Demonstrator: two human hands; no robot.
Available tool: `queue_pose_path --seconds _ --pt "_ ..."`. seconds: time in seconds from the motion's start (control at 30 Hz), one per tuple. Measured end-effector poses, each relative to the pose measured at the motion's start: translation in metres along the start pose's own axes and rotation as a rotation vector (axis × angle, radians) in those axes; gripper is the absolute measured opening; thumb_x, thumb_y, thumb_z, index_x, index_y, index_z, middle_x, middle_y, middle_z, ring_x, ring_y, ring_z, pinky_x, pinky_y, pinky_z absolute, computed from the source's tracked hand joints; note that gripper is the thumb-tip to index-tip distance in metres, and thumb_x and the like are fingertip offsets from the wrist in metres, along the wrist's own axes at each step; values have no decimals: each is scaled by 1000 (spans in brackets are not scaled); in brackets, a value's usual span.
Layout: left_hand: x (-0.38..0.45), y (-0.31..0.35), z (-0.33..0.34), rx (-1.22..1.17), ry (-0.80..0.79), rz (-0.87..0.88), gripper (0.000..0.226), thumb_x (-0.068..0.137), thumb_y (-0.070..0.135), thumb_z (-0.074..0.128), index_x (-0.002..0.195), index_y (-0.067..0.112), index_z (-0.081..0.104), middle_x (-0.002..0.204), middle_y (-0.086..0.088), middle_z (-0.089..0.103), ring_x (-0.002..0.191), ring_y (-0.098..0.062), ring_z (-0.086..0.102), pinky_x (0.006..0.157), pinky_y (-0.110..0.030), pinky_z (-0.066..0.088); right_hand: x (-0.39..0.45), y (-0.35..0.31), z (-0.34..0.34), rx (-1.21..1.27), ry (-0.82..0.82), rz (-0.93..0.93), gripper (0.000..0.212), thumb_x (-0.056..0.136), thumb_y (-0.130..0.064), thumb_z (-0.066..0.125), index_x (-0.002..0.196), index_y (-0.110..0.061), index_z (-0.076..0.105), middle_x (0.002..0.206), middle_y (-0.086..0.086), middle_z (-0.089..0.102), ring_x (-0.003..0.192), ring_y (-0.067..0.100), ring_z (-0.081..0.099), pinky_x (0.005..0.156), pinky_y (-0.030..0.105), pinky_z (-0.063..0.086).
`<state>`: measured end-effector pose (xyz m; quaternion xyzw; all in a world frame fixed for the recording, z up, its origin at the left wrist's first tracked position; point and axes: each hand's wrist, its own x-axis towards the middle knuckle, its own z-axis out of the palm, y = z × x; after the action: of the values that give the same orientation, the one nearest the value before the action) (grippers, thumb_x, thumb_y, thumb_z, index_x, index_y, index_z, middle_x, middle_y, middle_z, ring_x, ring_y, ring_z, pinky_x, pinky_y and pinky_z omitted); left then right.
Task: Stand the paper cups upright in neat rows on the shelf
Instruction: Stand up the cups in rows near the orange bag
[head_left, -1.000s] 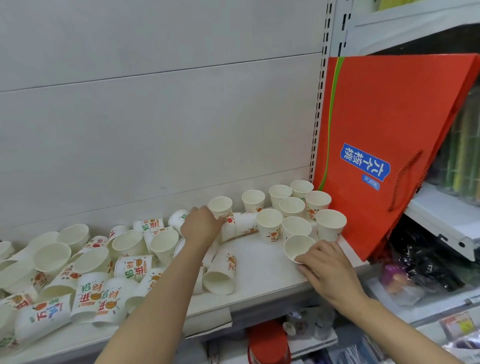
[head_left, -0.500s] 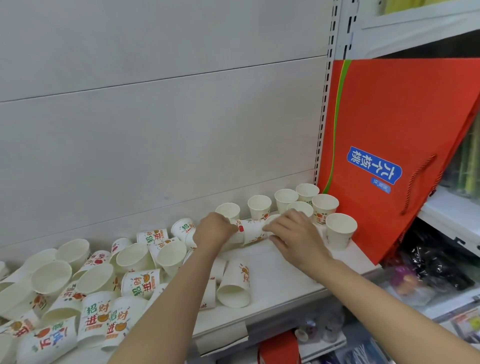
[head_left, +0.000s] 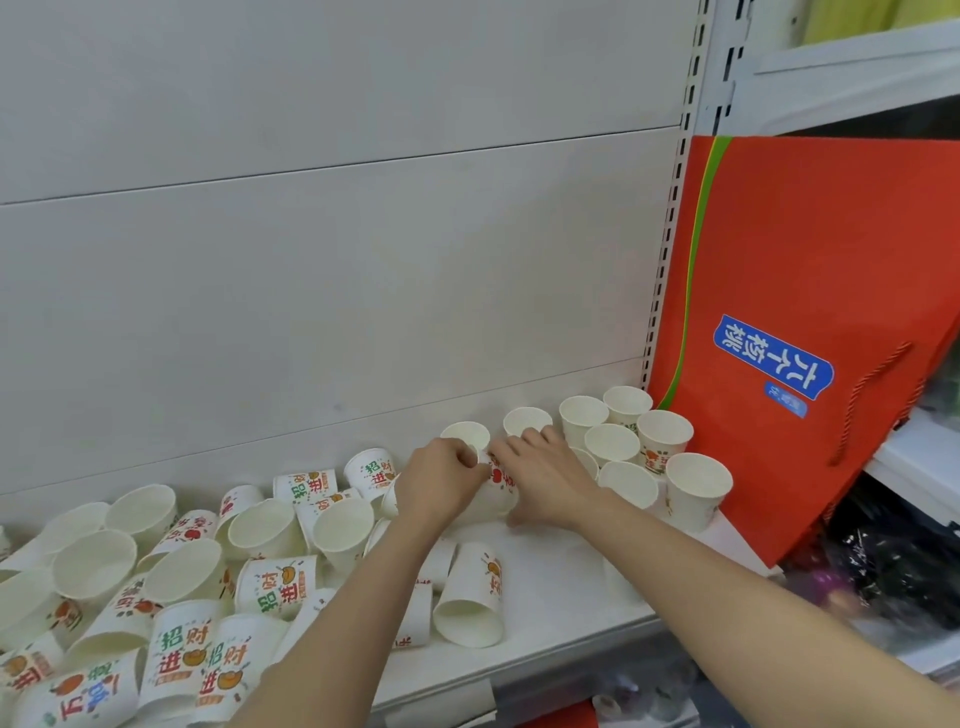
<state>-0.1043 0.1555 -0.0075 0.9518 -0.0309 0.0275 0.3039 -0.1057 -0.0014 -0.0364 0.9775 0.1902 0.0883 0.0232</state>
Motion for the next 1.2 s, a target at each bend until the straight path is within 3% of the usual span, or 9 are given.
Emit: queue_pose_path --seconds 0.13,0.3,0.4,0.5,0.67,1.0,1.2 --pt "1 1 -5 -9 18 0 15 79 33 66 67 26 60 69 9 64 77 -15 62 60 -25 45 2 3 7 41 62 13 61 63 -48 70 112 -22 46 104 -3 56 96 23 47 84 35 30" --pt "-6 -7 -25 -13 176 3 11 80 34 63 72 27 61 63 12 63 69 -9 61 56 -24 42 -3 11 2 230 84 129 67 70 -53 63 126 -21 45 117 -1 56 108 22 48 98 33 29" --pt "-10 -11 -30 8 237 48 12 82 35 62 74 27 62 68 15 65 69 -5 60 56 -23 41 -9 13 0 300 60 201 60 74 -50 61 122 -17 47 114 1 56 108 25 49 96 33 33" --pt "-12 -16 -26 67 164 143 12 82 39 64 76 28 65 72 19 66 72 -5 61 57 -23 42 -9 10 -2 303 33 248 56 75 -49 60 118 -15 48 113 3 54 107 28 48 92 34 37" --pt "-16 -21 -11 258 91 271 14 88 40 58 88 32 69 85 16 70 82 -8 63 68 -32 53 -10 10 0 149 26 277 53 74 -52 56 110 -13 54 110 7 54 105 28 47 93 36 30" --pt "-25 -28 -12 275 283 380 9 87 36 62 83 30 67 82 16 67 76 -8 59 56 -26 45 -17 5 -6 371 120 361 59 78 -51 63 119 -10 53 121 8 51 109 28 49 96 34 34" --pt "-22 -29 1 390 116 378 13 87 41 57 88 32 66 87 14 66 88 -10 60 65 -30 50 -17 8 -6 381 21 432 53 82 -48 58 114 -6 53 123 12 50 106 33 53 88 38 42"
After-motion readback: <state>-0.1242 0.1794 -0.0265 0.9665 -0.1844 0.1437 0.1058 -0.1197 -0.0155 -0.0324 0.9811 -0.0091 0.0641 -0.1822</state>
